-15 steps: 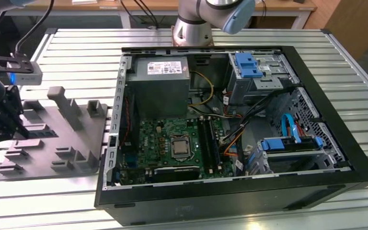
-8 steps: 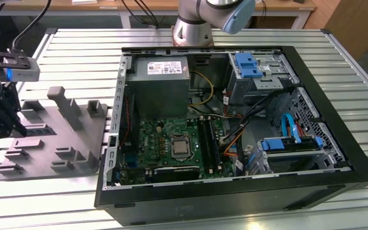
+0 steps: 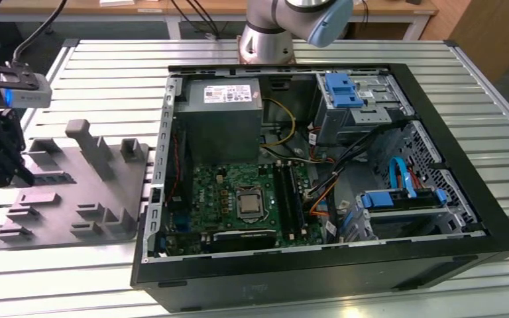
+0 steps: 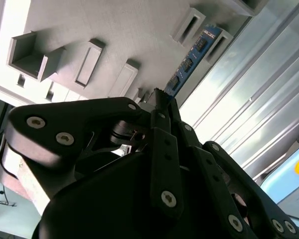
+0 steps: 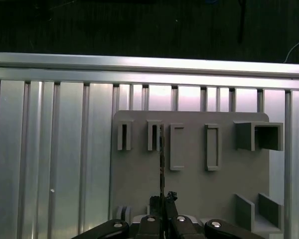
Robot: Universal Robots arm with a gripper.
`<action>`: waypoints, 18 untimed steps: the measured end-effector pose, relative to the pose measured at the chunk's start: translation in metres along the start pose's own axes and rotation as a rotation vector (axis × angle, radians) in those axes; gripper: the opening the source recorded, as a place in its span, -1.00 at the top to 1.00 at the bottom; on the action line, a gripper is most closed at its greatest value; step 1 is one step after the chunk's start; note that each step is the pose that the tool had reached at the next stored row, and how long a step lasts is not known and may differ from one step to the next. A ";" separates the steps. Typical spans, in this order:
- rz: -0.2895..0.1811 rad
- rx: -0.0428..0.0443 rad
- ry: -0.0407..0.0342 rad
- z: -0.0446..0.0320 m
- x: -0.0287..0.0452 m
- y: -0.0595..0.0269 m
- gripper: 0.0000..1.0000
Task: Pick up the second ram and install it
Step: 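Pick up the second ram and move it above second insertion slot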
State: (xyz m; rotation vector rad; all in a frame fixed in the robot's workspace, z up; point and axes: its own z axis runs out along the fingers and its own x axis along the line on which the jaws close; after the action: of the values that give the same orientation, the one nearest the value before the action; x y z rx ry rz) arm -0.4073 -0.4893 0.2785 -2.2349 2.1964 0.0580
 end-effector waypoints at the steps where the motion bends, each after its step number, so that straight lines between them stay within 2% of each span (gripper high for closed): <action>1: 0.000 -0.0001 -0.0002 -0.0012 0.0000 0.0000 0.72; 18: 0.000 0.0000 -0.0029 -0.0214 -0.0007 0.0004 0.72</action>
State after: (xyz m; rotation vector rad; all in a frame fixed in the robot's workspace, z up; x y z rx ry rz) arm -0.4073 -0.4893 0.2999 -2.2335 2.1949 0.0612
